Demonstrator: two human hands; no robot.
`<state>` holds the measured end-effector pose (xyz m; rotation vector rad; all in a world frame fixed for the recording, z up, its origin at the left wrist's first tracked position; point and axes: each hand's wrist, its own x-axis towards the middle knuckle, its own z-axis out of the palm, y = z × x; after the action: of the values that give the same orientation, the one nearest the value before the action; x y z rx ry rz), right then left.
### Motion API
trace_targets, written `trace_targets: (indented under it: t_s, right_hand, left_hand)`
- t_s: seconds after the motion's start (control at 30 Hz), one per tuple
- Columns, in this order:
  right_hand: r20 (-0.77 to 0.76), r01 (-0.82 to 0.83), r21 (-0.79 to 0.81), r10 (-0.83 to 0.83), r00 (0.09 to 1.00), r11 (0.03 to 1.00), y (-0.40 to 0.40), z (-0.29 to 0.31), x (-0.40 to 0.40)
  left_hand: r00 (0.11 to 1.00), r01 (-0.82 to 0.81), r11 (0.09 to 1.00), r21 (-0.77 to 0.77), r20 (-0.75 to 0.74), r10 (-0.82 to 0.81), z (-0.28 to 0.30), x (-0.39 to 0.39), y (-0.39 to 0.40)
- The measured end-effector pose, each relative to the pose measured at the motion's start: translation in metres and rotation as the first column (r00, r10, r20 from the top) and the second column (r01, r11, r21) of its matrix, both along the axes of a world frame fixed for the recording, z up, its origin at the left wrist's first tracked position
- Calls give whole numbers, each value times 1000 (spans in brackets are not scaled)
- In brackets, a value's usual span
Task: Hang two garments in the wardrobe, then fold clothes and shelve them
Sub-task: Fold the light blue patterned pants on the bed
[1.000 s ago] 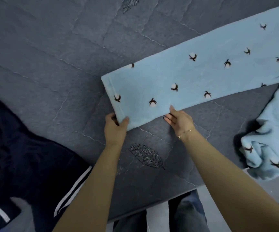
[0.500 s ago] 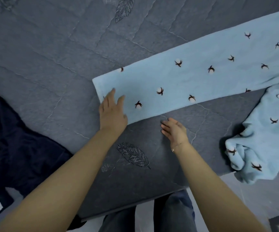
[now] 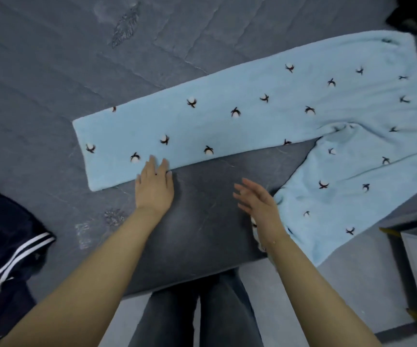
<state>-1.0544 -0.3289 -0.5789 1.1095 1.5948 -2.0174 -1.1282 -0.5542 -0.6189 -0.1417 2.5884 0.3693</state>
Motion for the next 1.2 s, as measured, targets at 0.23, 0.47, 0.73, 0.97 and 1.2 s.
trace_targets:
  t_s: [0.23,0.47,0.73,0.97,1.2]
  right_hand:
    - [-63,134,187,-124,990,973,91,28,0]
    - [-62,95,221,-83,995,971,162,19,-29]
    - [-122,1,375,48,991,927,333,-16,-127]
    - [-100,-161,717,328,939,678,483,-58,-259]
    - [175,-323,789,312,934,523,541,-116,-360]
  left_hand:
    - [987,152,939,309,-91,-129,28,2,112]
    - [993,117,897,426,-23,-118,27,-19,189]
    - [997,67,842,535,-71,-34,20,-90,333]
    - [973,180,916,358,-203,-112,-27,-173,479]
    - [985,173,979,110,-22,-172,-93,-204,534]
